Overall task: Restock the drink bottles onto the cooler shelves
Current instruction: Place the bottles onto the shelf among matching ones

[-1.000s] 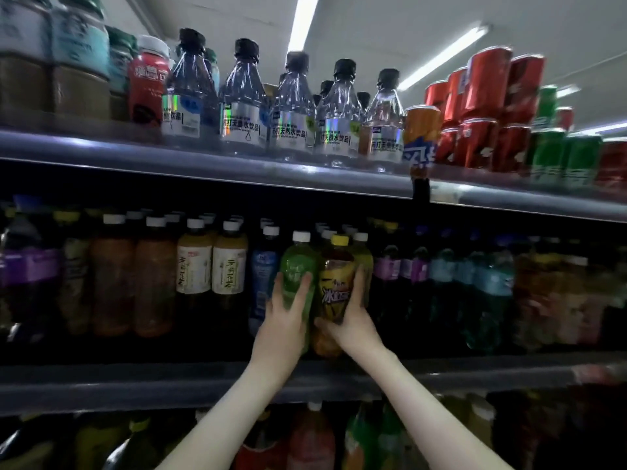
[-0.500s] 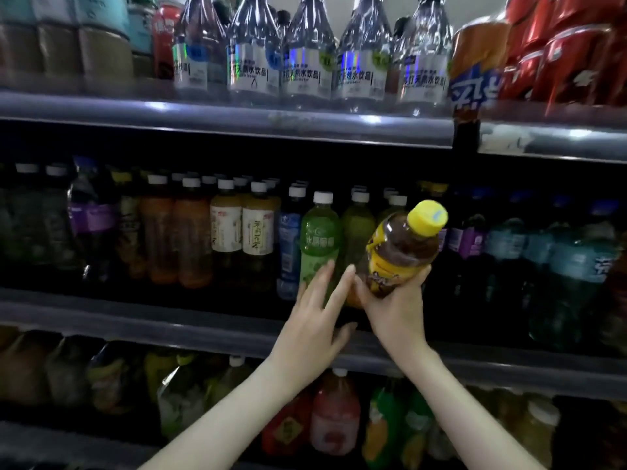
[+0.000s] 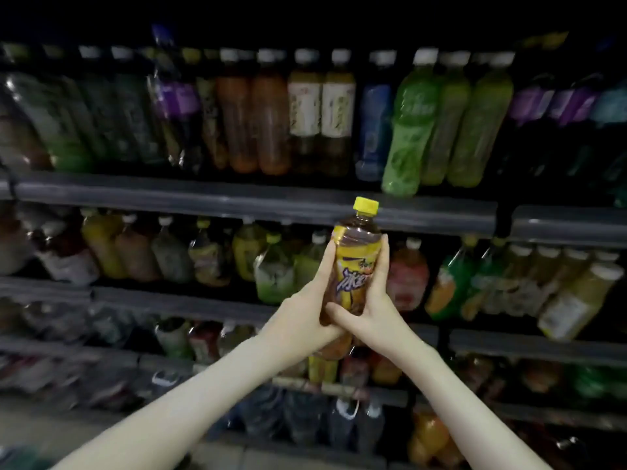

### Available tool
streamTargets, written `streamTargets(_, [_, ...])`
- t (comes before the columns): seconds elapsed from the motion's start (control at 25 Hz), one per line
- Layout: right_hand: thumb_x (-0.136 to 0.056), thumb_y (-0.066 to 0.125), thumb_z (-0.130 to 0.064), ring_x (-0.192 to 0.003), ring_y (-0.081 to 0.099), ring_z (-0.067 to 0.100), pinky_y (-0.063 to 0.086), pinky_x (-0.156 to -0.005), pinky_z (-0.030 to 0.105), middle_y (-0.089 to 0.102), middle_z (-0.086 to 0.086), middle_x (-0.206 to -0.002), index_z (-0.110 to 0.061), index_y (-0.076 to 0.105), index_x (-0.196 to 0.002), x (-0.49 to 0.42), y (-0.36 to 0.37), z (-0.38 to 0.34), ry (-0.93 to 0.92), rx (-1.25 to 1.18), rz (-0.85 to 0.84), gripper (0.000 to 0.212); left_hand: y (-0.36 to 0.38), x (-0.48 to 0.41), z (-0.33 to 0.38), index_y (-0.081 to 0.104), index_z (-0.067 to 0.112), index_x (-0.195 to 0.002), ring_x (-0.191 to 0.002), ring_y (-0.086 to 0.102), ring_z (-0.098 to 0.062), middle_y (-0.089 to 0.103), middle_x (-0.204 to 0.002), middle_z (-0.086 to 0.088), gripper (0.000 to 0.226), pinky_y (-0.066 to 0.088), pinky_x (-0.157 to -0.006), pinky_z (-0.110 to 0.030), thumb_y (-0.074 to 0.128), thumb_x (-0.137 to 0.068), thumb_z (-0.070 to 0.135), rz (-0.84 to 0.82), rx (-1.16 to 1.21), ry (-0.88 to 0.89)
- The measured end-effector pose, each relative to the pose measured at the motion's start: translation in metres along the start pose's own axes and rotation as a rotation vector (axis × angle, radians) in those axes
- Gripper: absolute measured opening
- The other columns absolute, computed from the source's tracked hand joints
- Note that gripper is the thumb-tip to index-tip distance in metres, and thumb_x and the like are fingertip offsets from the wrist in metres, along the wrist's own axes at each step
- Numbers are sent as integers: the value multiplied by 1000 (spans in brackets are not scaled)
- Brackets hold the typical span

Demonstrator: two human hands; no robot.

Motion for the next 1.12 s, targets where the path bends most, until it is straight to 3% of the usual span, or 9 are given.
streamTargets(0.16, [-88,65,-6,-111,61,0,51,-81,16,48,-29,-127,-54,-30,-135,48,92,44,220,-255,-38,116,4,83,-57,-21,56,-139,-100,62,-17,63,-121,4,105,49,-89,-37,64,-80,39,-238,-47,-116])
streamTargets(0.24, [-88,67,-10,-112,62,7,54,-76,21,49,-18,-137,-60,-25,-134,63,124,55,293,-348,-58,114,-10,120,-78,-9,54,-143,-97,62,-14,63,-117,6,92,49,-89,-38,58,-80,51,-320,-107,-161])
streamTargets(0.36, [-85,71,-16,-122,55,15,53,-90,40,36,-11,-149,-71,-16,-129,67,157,52,305,-338,-120,113,-54,161,-107,13,49,-145,-104,61,-11,59,-127,4,72,49,-92,-35,54,-86,48,-246,-207,-284])
streamTargets(0.52, [-81,75,-16,-127,48,16,43,-102,55,30,-12,-148,-73,-12,-129,62,199,22,235,-322,-239,115,-113,219,-132,20,47,-145,-91,65,-12,57,-128,5,58,55,-81,-36,49,-95,39,-38,-202,-508])
streamTargets(0.68, [-80,75,-16,-125,47,15,43,-103,55,31,-13,-139,-71,-12,-130,56,240,-27,144,-330,-277,115,-160,248,-125,11,44,-148,-90,64,-6,54,-123,7,65,55,-78,-28,50,-96,35,116,-182,-531])
streamTargets(0.8, [-81,74,-13,-127,47,13,42,-105,49,32,-12,-140,-66,-16,-133,43,275,-68,61,-310,-320,117,-202,259,-126,15,43,-148,-94,61,-3,53,-124,6,62,51,-74,-21,49,-97,33,203,-191,-499])
streamTargets(0.92, [-80,75,-13,-127,47,13,42,-106,48,33,-15,-140,-67,-17,-131,27,317,-106,6,-295,-325,118,-243,271,-140,19,46,-146,-93,60,-4,58,-121,4,60,52,-79,-26,50,-96,34,203,-251,-458])
streamTargets(1.0, [-82,73,-10,-122,47,9,42,-105,43,32,-22,-133,-59,-18,-137,13,347,-128,-12,-307,-334,117,-274,278,-154,20,46,-146,-89,60,-3,57,-119,5,60,52,-79,-27,50,-96,33,196,-286,-422])
streamTargets(1.12, [-83,71,-8,-115,49,1,43,-102,40,29,-16,-137,-49,-20,-143,-14,388,-158,-30,-327,-269,117,-326,290,-184,20,48,-145,-92,60,-5,56,-120,6,60,52,-85,-32,50,-95,32,185,-318,-352])
Point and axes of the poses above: each hand's wrist, its own x-axis away from the middle knuckle, its own y-axis out of the palm, z = x × y, the point moved 10 cm from there along -x, towards the middle knuckle
